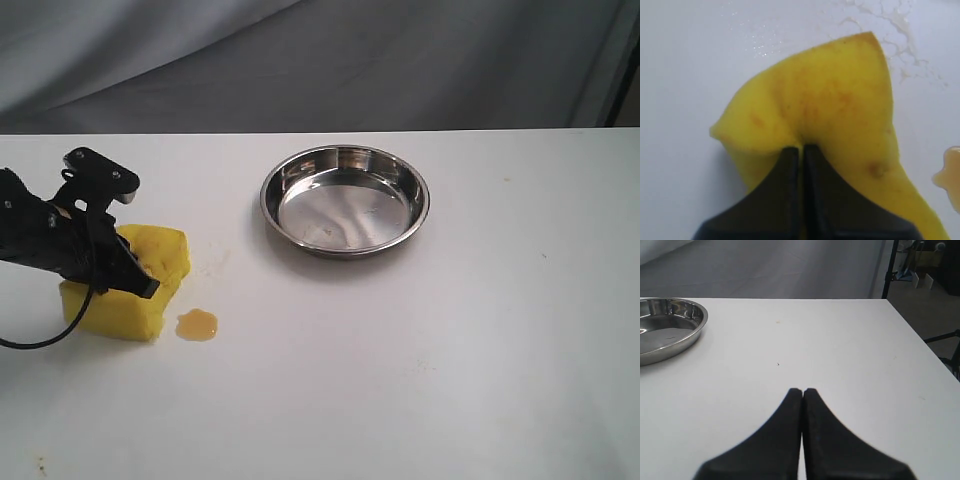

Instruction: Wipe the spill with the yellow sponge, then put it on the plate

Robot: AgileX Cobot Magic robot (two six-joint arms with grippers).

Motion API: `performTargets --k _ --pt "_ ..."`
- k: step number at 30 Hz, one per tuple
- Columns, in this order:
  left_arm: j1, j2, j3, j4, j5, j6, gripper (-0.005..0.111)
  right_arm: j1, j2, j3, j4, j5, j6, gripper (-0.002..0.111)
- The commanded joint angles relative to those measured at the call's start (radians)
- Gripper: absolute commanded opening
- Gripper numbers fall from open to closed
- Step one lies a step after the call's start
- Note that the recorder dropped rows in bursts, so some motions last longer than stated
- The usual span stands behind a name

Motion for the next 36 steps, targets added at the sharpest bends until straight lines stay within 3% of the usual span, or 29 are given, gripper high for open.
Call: performTargets --k 1,15,25,36 --pt "-0.026 0.046 0.014 -0.015 0.055 0.004 0.000 0.001 -0.005 0.004 0.004 -0.004 -0.011 0.000" --pt "-0.170 0.051 0.019 -0.015 0.121 0.014 0.000 0.001 -0.005 0.004 0.004 -0.004 -0.007 0.000" --pt "-0.271 0.051 0.049 -0.015 0.096 0.014 0.000 0.001 -0.005 0.004 0.004 -0.004 -0.010 0.000" --pt "-0.294 0.051 0.049 -0.046 0.099 0.017 0.000 0.001 -0.005 0.004 0.004 -0.004 -0.010 0.000"
